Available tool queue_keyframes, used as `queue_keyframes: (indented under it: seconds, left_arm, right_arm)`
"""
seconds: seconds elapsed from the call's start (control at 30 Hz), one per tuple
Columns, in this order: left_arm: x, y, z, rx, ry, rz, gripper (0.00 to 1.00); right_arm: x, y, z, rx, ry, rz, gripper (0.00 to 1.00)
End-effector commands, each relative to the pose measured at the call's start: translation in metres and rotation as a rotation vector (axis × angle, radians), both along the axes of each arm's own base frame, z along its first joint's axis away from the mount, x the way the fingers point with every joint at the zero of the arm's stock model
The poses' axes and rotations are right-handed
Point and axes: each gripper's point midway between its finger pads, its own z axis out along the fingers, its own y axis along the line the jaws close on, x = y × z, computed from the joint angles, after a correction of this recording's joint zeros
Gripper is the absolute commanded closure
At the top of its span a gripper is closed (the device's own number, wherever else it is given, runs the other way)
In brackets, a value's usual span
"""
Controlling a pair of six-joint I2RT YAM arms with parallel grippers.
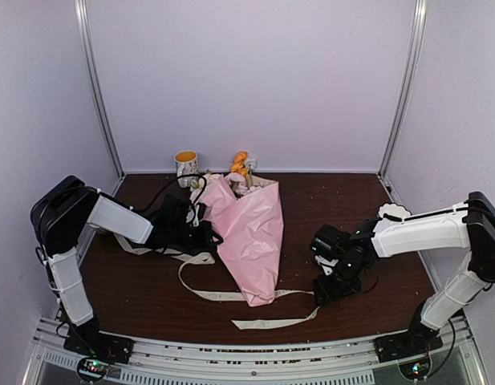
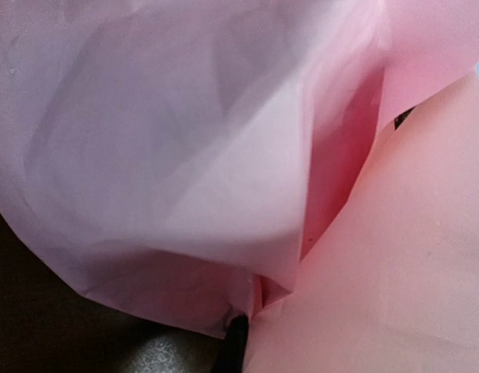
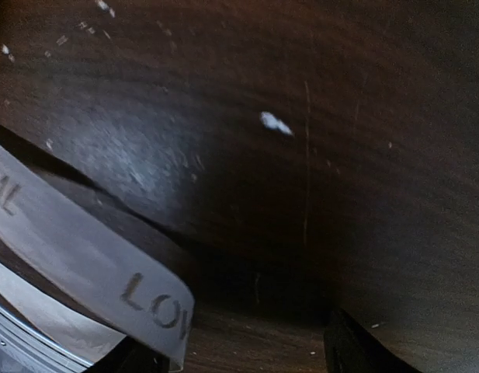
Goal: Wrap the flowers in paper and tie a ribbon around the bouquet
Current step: Pick up the right side of the ribbon.
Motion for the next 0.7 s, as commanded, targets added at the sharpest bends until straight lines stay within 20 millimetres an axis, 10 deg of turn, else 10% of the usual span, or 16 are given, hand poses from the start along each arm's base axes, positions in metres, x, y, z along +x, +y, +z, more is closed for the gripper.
queue_keyframes:
  seconds: [0.0,0.13,0.37,0.67]
  left_arm:
    - [0.0,-0.009,0.028,-0.043,-0.045,-0.034,1.0]
    - [-0.002,-0.007,0.034,-0.035,-0.048,-0.031,1.0]
    - [-0.004,-0.004,0.041,-0.019,-0.064,-0.036,1.0]
    - [-0.01,-0.001,0.042,0.015,-0.067,-0.05,1.0]
  right_arm:
    - [-0.007,0.023,-0.008,0.135,0.056,-0.028,0.35]
    - [-0.003,0.035,-0.019,0.163,0.076,-0.028,0.73]
    - [0.036,0.047,-0.014,0.189,0.02,-0.034,1.0]
    - [0.246,-0.03,0.032,0.209,-0.289,-0.425,1.0]
